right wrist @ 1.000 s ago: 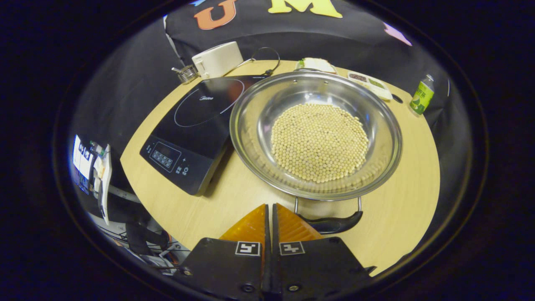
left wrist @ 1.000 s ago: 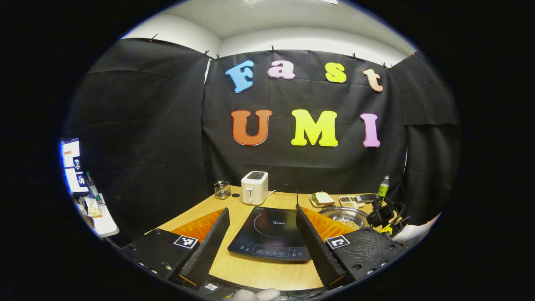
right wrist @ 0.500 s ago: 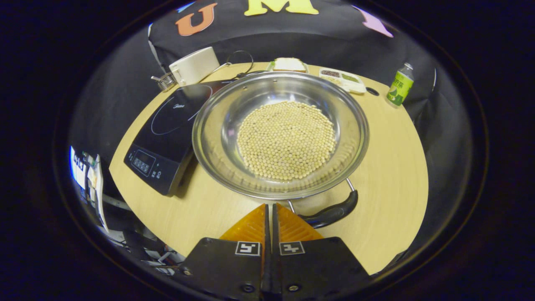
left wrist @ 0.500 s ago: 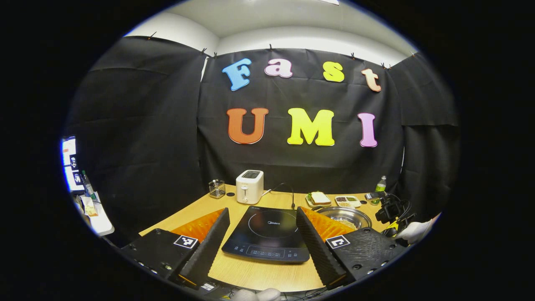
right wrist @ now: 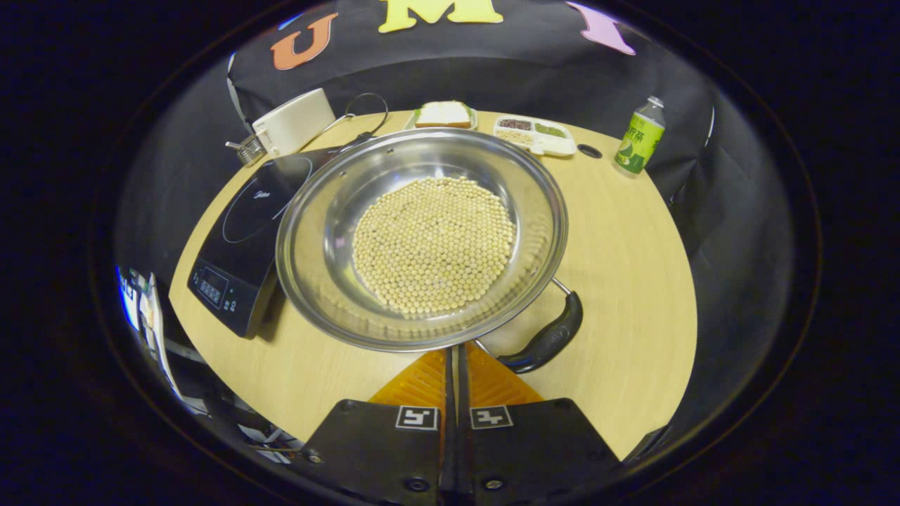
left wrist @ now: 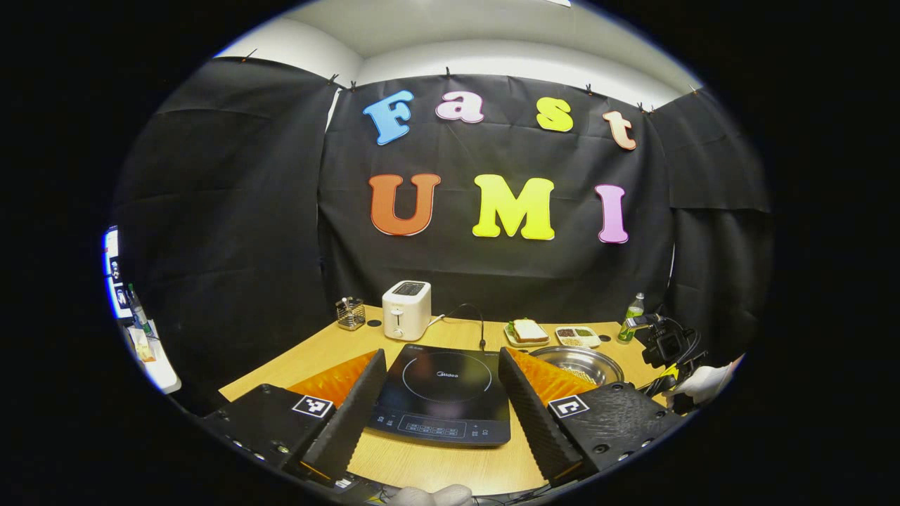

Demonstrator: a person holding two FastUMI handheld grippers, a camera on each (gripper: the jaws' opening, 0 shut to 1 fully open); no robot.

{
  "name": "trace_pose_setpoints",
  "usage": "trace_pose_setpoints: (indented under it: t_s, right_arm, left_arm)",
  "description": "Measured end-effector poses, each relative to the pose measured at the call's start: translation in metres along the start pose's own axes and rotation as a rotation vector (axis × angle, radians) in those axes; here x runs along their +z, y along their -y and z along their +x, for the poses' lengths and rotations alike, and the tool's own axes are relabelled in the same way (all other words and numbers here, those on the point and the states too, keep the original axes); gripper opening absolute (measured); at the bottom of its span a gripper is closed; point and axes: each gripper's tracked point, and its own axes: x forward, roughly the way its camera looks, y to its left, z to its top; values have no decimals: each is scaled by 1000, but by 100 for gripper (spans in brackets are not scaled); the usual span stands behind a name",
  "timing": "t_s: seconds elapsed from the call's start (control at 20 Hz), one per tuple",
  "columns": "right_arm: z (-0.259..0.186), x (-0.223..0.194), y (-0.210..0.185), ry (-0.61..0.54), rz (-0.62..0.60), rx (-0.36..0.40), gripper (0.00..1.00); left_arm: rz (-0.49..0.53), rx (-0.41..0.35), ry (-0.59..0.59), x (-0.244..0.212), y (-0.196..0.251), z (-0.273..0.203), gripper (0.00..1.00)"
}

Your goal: First push the handle of the pot to place it horizontally, then grasp the pot with both hands and set it on the induction cooktop.

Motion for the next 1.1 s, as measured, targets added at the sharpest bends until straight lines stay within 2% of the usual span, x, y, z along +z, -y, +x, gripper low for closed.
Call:
trace_pose_setpoints:
  t_s: [0.2, 0.25, 0.5, 0.55, 0.6, 0.65, 0.75, 0.8, 0.9, 1.0, 1.1]
  right_arm:
    - [0, 5, 18, 2, -1, -28, 4]
    - [-1, 6, 23, 1, 3, -36, 0]
    - [-3, 14, 47, 19, 47, -62, 0]
    - [-3, 15, 52, 22, 54, -66, 4]
    - [-4, 16, 57, 25, 60, -73, 0]
    - [-4, 19, 63, 30, 65, -78, 7]
    - [-6, 27, 73, 48, 67, -87, 4]
    - [-6, 31, 75, 52, 68, -84, 7]
    - [-2, 36, 84, 58, 52, -101, 0]
    - [0, 41, 92, 61, 30, -119, 1]
    - [1, 46, 96, 65, 20, -119, 7]
  left_arm:
    - [8, -14, -8, -1, 5, 11, 95]
    - [8, -18, -8, 0, 7, 14, 95]
    - [13, -44, -6, 3, 18, 29, 95]
    - [15, -50, -5, 4, 22, 33, 95]
    - [17, -58, -5, 5, 25, 36, 95]
    - [19, -65, -4, 5, 29, 39, 95]
    - [19, -78, -4, 7, 37, 43, 95]
    - [17, -85, -2, 8, 43, 45, 95]
    - [15, -93, -2, 8, 49, 48, 95]
    - [18, -91, -6, 7, 53, 50, 95]
    - [19, -86, -12, 6, 55, 51, 95]
